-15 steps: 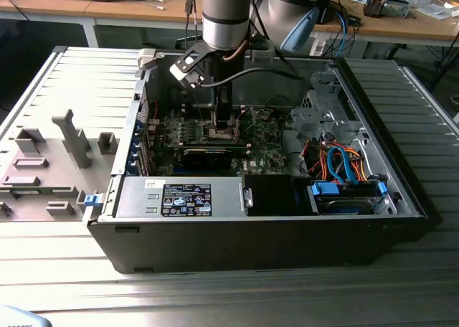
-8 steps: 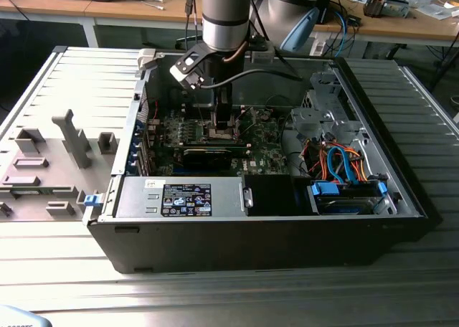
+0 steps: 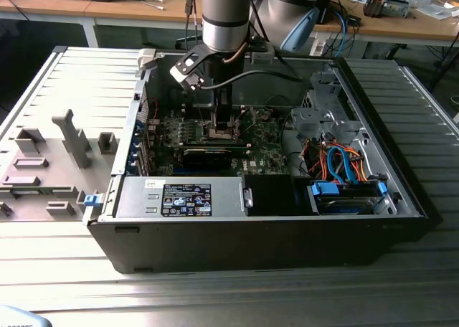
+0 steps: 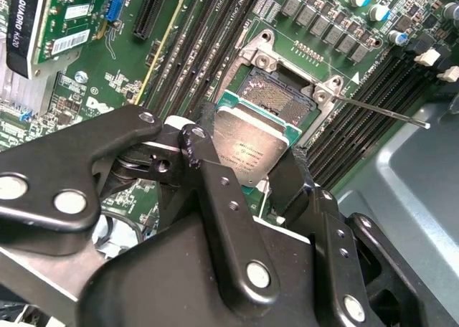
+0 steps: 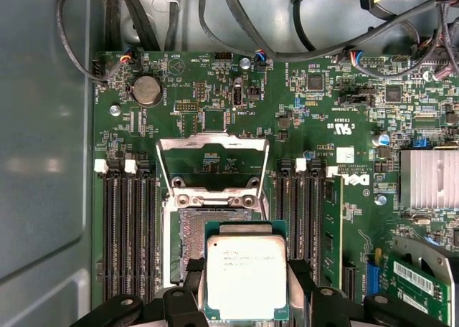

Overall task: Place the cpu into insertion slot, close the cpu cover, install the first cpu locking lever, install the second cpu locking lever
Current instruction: 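Place the cpu into insertion slot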

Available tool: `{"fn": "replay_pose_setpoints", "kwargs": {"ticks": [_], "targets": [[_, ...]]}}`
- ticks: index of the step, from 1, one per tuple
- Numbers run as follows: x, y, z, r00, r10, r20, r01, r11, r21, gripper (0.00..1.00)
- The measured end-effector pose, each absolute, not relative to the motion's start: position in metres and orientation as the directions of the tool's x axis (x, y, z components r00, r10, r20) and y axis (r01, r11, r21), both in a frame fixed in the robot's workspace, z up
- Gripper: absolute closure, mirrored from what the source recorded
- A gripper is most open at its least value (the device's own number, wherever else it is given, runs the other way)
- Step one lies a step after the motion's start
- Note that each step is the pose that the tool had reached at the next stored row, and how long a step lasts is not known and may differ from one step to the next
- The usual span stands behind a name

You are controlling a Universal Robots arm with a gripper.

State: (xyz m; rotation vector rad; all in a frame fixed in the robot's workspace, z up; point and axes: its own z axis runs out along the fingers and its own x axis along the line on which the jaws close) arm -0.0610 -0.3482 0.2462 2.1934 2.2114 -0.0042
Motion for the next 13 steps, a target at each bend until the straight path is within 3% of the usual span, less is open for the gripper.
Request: {"fn": "replay_pose_setpoints", "kwargs": {"ticks": [13], "targets": [[-0.0610, -0.3482, 0.2433, -0.008, 1.000, -0.021, 1.000, 0.008, 0.017, 0.45]]}}
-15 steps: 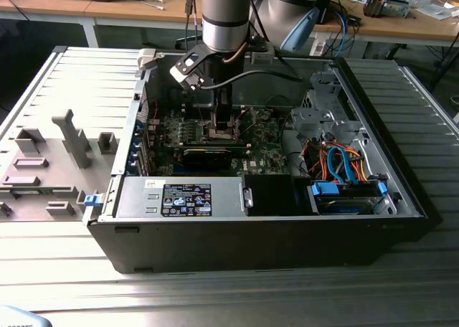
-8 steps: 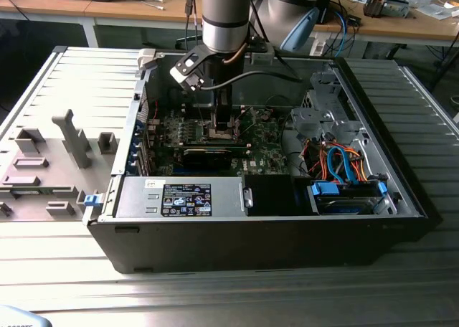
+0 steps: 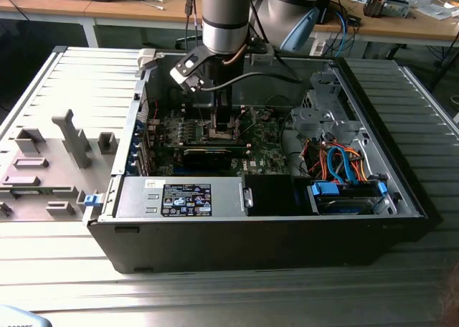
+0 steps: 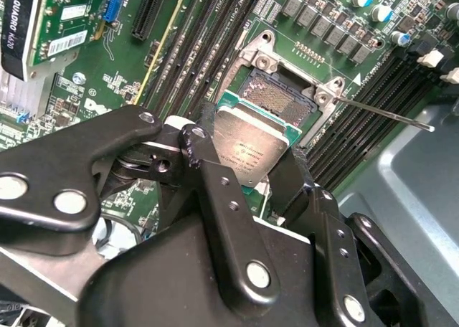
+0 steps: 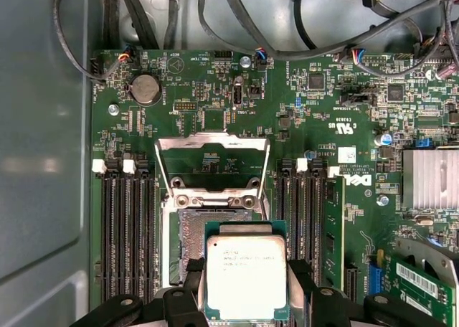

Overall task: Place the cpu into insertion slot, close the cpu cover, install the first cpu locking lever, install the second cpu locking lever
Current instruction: 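Place the cpu into insertion slot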

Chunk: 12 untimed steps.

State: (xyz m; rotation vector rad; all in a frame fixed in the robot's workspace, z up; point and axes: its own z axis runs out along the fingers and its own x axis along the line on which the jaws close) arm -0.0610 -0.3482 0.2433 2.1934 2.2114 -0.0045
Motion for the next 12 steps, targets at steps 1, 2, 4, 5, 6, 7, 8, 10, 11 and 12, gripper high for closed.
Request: {"fn": "replay_pose_setpoints", "kwargs": {"ticks": [1, 2, 4, 5, 6, 7, 8, 10, 11, 12], "targets": [[-0.0610, -0.3482, 0.2430, -0.008, 1.000, -0.021, 1.000, 0.008, 0.017, 0.45], [-0.0610, -0.3482, 0.2429, -0.008, 1.000, -0.021, 1.000, 0.008, 0.017, 0.45], [-0.0610, -0.3482, 0.2426, -0.008, 1.000, -0.021, 1.000, 0.008, 0.017, 0.45], [-0.0610, -0.3482, 0.2425, -0.008, 1.000, -0.021, 1.000, 0.008, 0.017, 0.45], [-0.0610, -0.3482, 0.2422, -0.008, 1.000, -0.021, 1.000, 0.008, 0.017, 0.45], [-0.0610, -0.3482, 0.2421, -0.008, 1.000, -0.021, 1.000, 0.008, 0.017, 0.45], [-0.0610, -0.3482, 0.2420, -0.008, 1.000, -0.021, 1.000, 0.008, 0.017, 0.45], [-0.0610, -0.3482, 0.2416, -0.008, 1.000, -0.021, 1.000, 0.008, 0.017, 0.45], [-0.0610, -0.3482, 0.2413, -0.008, 1.000, -0.021, 1.000, 0.008, 0.017, 0.45], [-0.0610, -0.3482, 0.2410, -0.008, 1.000, -0.021, 1.000, 0.008, 0.017, 0.45]]}}
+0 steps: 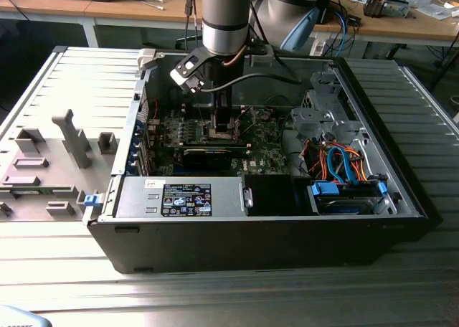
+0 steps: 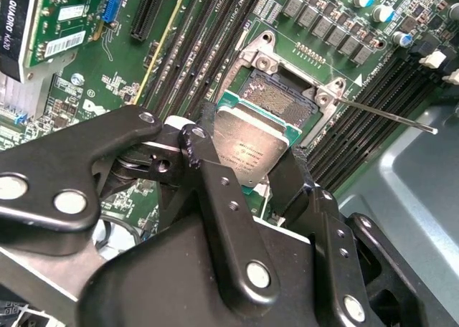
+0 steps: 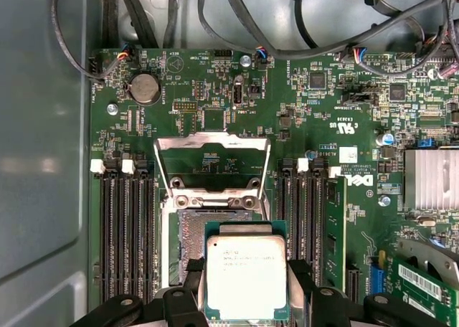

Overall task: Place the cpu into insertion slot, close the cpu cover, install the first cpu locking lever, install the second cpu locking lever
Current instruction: 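Place the cpu into insertion slot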

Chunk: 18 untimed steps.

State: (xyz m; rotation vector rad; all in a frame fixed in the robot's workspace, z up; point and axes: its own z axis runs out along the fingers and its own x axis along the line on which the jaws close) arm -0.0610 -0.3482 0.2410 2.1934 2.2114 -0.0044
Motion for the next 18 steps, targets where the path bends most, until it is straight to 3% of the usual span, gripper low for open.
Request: {"fn": "replay_pose_setpoints", "kwargs": {"ticks": [18], "targets": [[-0.0610, -0.3482, 0.2374, -0.008, 1.000, -0.021, 1.000, 0.008, 0.017, 0.45]]}}
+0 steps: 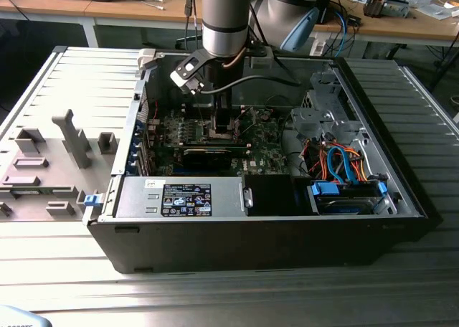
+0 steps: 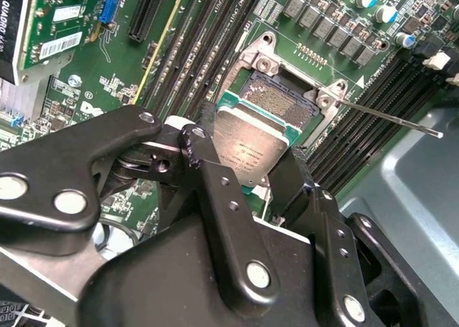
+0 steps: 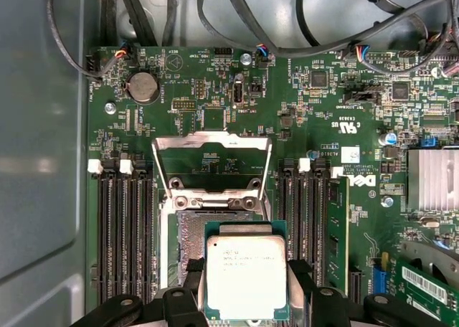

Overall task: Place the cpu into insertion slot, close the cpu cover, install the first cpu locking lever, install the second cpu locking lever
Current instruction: 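Place the cpu into insertion slot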

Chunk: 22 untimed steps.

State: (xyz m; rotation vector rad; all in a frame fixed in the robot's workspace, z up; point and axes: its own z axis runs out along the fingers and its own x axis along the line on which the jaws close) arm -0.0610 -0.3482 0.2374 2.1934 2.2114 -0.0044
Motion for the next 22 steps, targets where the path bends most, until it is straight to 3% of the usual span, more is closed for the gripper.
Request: {"fn": "replay_pose_setpoints", "kwargs": {"ticks": [22], "targets": [[-0.0610, -0.3479, 0.2328, -0.008, 1.000, -0.021, 1.000, 0.008, 0.017, 0.45]]}}
